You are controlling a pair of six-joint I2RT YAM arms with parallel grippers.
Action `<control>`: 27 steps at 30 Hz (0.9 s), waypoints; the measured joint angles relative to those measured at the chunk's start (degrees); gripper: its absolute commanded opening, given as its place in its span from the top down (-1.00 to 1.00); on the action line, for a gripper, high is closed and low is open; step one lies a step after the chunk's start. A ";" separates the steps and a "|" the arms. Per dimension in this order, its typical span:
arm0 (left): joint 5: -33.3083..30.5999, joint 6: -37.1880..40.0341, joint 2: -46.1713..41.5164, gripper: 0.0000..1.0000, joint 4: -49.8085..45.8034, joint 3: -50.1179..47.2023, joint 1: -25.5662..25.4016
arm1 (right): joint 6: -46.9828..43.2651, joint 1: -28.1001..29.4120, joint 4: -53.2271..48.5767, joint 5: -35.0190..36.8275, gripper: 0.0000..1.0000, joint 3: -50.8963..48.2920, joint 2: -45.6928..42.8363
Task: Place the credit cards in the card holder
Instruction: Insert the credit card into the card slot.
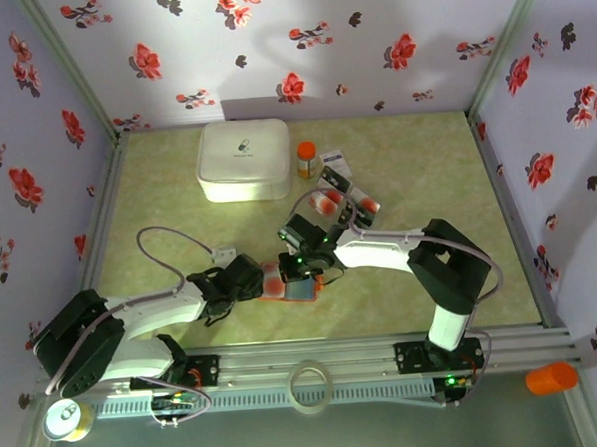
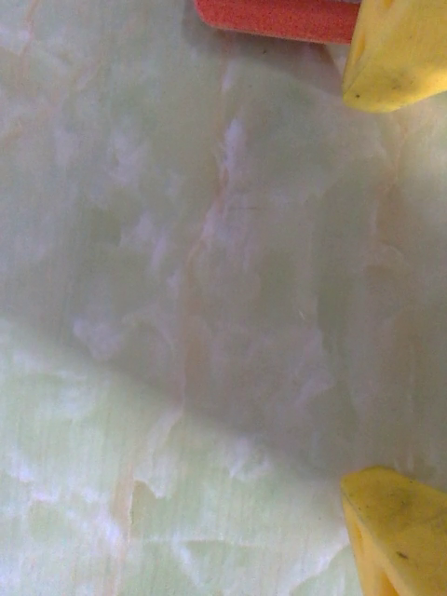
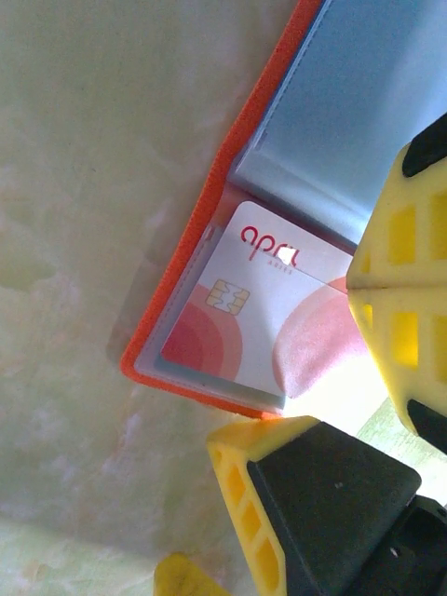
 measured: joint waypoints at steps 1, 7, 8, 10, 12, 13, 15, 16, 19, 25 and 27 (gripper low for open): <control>-0.11 0.00 0.09 -0.98 0.02 0.00 0.00 | -0.02 0.00 -0.02 0.00 0.98 0.00 0.35; -0.33 0.02 0.48 -0.98 0.22 0.02 0.00 | -0.02 0.00 0.00 0.00 1.00 0.00 2.34; -0.33 0.02 0.55 -0.98 0.24 0.02 0.00 | -0.02 0.00 0.00 -0.02 1.00 0.07 2.64; -0.33 0.02 0.57 -0.98 0.24 0.02 0.00 | -0.04 0.00 -0.02 -0.15 1.00 0.59 3.28; -0.33 0.02 0.57 -0.98 0.26 0.02 0.00 | -0.09 0.00 -0.02 -0.26 1.00 1.44 3.89; -0.35 0.02 0.63 -0.98 0.28 0.02 0.00 | -0.13 0.00 -0.02 -0.28 1.00 1.97 4.24; -0.35 0.02 0.66 -0.98 0.28 0.02 0.00 | -0.39 0.02 -0.02 -0.42 1.00 2.64 4.83; -0.37 0.02 0.66 -0.98 0.31 0.02 0.00 | -0.44 0.02 -0.02 -0.48 1.00 2.82 5.03; -0.37 0.02 0.66 -0.98 0.28 0.02 0.00 | -0.44 0.04 -0.02 -0.66 1.00 2.99 5.29; -0.04 0.04 -0.11 -0.99 -0.42 0.35 0.07 | -0.44 0.04 -0.02 -0.68 1.00 2.99 5.29; 0.42 0.04 -1.11 -0.99 -1.38 0.35 0.50 | -0.44 0.04 0.00 -0.68 1.00 2.99 5.29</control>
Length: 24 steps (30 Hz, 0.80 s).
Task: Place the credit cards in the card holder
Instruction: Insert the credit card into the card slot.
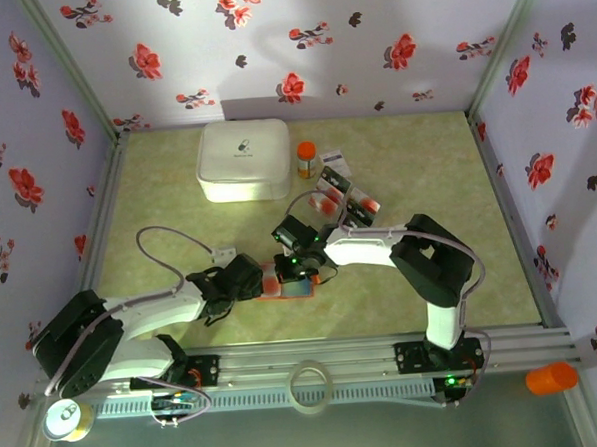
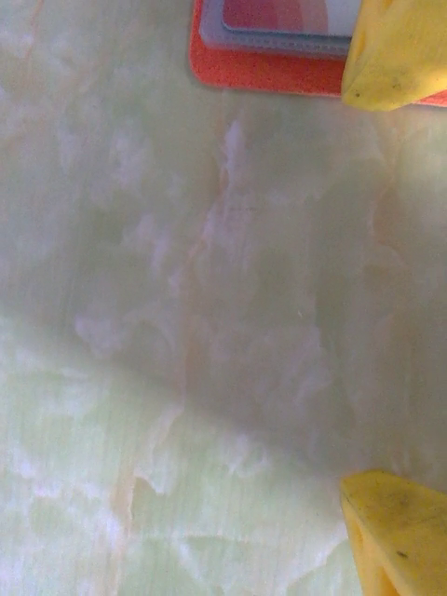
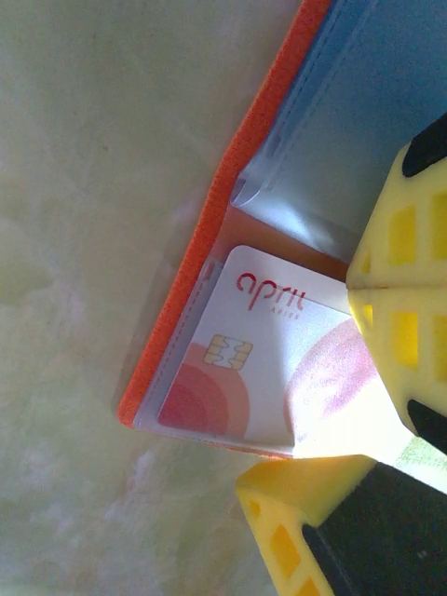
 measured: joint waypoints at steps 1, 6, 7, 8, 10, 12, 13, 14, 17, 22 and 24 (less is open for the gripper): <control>0.13 -0.02 -0.74 -0.99 -0.87 0.00 0.48 | 0.00 0.00 -0.02 0.00 0.98 0.00 -0.02; 0.37 0.02 -4.00 -0.99 -3.37 -0.02 2.73 | -0.02 0.00 -0.33 0.04 0.88 0.00 -0.39; 0.37 0.02 -4.28 -0.99 -3.63 -0.02 2.93 | -0.02 0.02 -0.55 0.07 0.86 0.00 -0.63; 0.37 0.02 -4.42 -0.99 -3.80 -0.02 3.06 | 0.00 0.02 -0.85 0.11 0.84 0.00 -0.92; 0.61 0.02 -4.42 -0.99 -3.78 -0.22 3.21 | 0.00 0.07 -1.36 0.39 0.82 0.00 -1.68; 0.98 0.02 -4.39 -0.99 -3.69 -0.76 3.26 | 0.00 0.13 -1.70 0.55 0.82 0.00 -2.54; 1.14 0.02 -4.39 -0.99 -3.61 -1.05 3.26 | 0.00 0.22 -1.70 0.61 0.82 0.00 -2.86; 1.44 0.02 -4.39 -0.99 -3.56 -1.36 3.26 | 0.00 0.24 -1.70 0.66 0.83 0.00 -3.23; 1.81 0.04 -4.04 -0.99 -3.37 -1.92 3.26 | 0.04 0.33 -1.70 0.70 0.88 -0.02 -3.89; 1.25 0.26 -2.80 -0.99 -2.73 -1.92 3.23 | 0.46 0.63 -1.62 0.70 0.97 -0.33 -4.00; 1.05 0.26 -2.38 -0.99 -2.67 -1.86 3.23 | 0.63 1.05 -1.57 0.70 0.98 -0.72 -4.00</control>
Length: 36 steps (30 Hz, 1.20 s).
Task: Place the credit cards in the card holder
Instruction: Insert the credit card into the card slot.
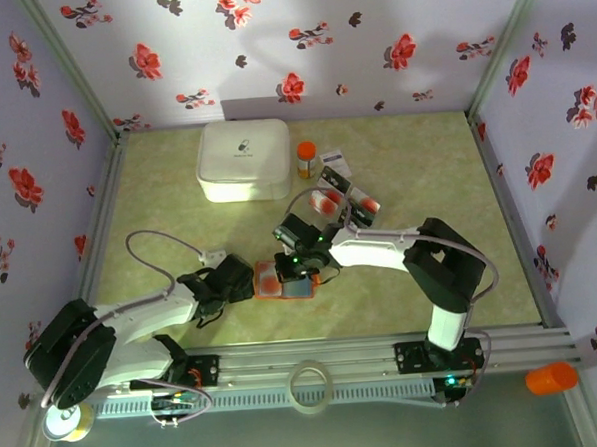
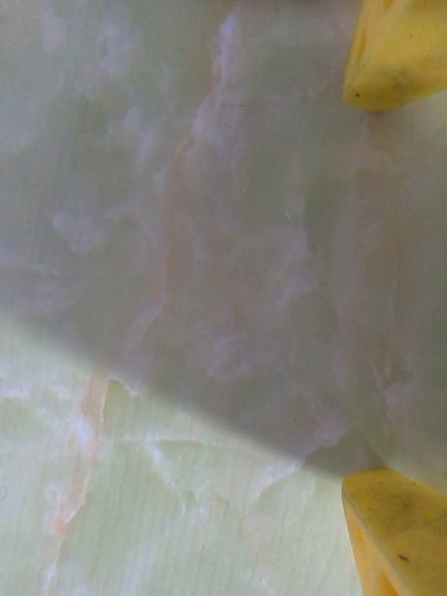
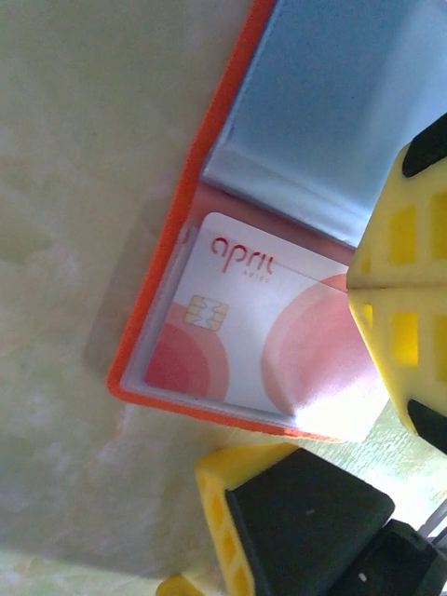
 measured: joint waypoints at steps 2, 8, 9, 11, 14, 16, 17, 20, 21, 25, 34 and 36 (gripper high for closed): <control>-0.11 0.02 0.28 -0.99 0.04 0.13 0.00 | 0.04 0.46 0.07 0.00 1.00 -0.39 0.00; -0.15 0.15 0.63 -0.99 0.04 0.33 0.00 | 0.94 1.20 0.39 0.00 1.00 -1.64 0.00; -0.17 0.17 0.74 -0.99 0.07 0.35 0.00 | 1.09 1.22 0.50 0.00 1.00 -1.84 0.00; -0.24 0.20 0.79 -0.99 0.15 0.37 0.00 | 1.25 1.29 0.61 0.00 1.00 -1.97 0.00; -0.26 0.20 1.09 -0.98 0.28 0.37 0.00 | 1.49 1.49 1.38 -0.02 1.00 -1.99 0.00; -0.28 0.22 1.22 -0.98 0.37 0.39 0.00 | 1.51 1.68 1.73 -0.04 1.00 -1.99 0.07; -0.28 0.22 1.33 -0.98 0.39 0.42 0.00 | 1.51 1.77 1.84 -0.04 1.00 -1.97 0.17; -0.33 0.26 1.55 -0.97 0.44 0.55 0.00 | 1.51 1.97 1.97 -0.11 1.00 -1.75 1.38; -0.33 0.37 1.55 -0.97 0.46 0.55 0.00 | 1.51 1.99 2.03 -0.26 1.00 -1.62 1.88; -0.52 0.39 1.79 -0.97 0.72 0.57 0.00 | 1.51 2.12 2.19 -0.50 1.00 -0.85 3.04; -0.92 0.39 2.19 -0.95 1.25 0.55 -0.15 | 1.51 2.25 2.71 -0.96 1.00 -0.17 3.80; -1.14 0.39 2.27 -0.96 1.33 0.55 -0.28 | 1.51 2.25 2.84 -1.33 1.00 0.07 4.04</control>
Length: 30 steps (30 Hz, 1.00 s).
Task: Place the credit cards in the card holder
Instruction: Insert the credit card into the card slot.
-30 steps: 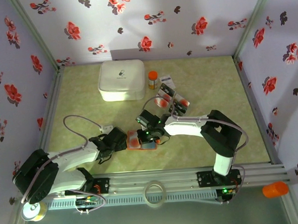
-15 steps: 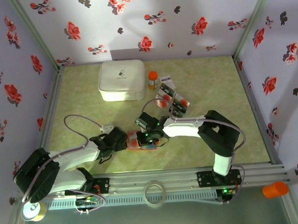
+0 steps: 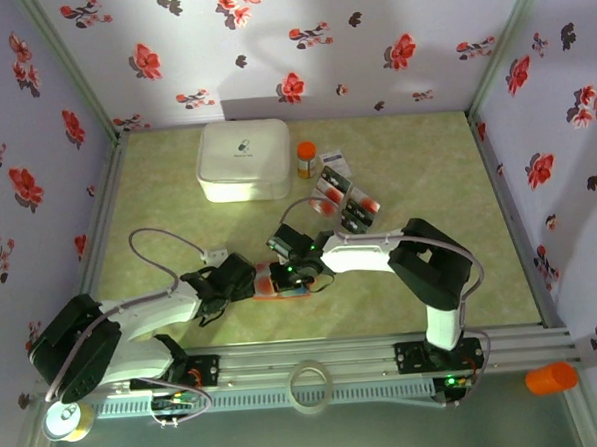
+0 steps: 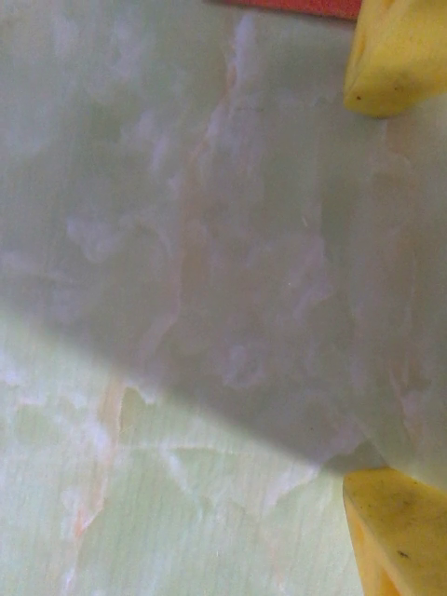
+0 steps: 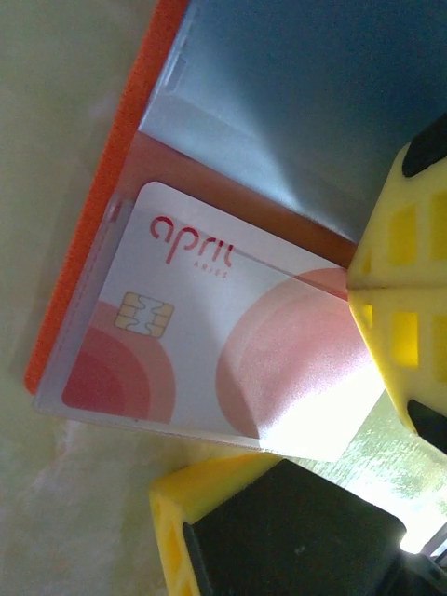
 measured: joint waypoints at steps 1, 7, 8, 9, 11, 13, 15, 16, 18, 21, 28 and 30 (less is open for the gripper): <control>-0.07 0.00 0.09 -0.95 0.11 0.00 -0.09 | 0.00 0.00 0.11 -0.17 1.00 0.09 0.17; -0.61 0.00 0.15 -0.95 0.63 -0.20 -0.37 | 0.07 0.00 0.52 -0.85 1.00 0.44 0.70; -0.63 -0.02 0.15 -0.95 0.72 -0.22 -0.37 | 0.09 -0.02 0.59 -0.90 1.00 0.44 0.74; -0.66 -0.02 0.20 -0.95 0.76 -0.22 -0.37 | 0.33 -0.02 0.76 -1.01 1.00 0.44 0.76; -0.68 -0.02 0.24 -0.95 0.83 -0.22 -0.37 | 0.79 0.00 1.22 -1.36 1.00 0.44 0.90; -0.72 -0.02 0.28 -0.95 0.94 -0.24 -0.37 | 1.20 -0.02 1.81 -1.75 1.00 0.44 1.11; -0.81 -0.02 0.28 -0.94 1.05 -0.26 -0.37 | 1.60 -0.02 2.12 -1.95 0.99 0.42 1.16; -0.87 -0.02 0.28 -0.94 1.11 -0.26 -0.37 | 1.77 0.00 2.32 -2.01 0.99 0.42 1.16; -0.90 -0.02 0.28 -0.94 1.20 -0.28 -0.42 | 2.21 0.00 2.67 -2.19 0.98 0.39 1.18; -1.07 -0.02 0.28 -0.94 1.29 -0.33 -0.48 | 2.58 -0.02 3.13 -2.34 0.97 0.26 1.18; -1.05 -0.02 -0.15 -0.97 1.33 -0.37 -0.48 | 2.62 -0.11 3.08 -2.29 0.92 -0.24 0.39; -0.76 -0.02 -0.61 -0.98 1.18 -0.37 -0.46 | 2.60 -0.26 2.86 -2.08 0.88 -0.79 -0.74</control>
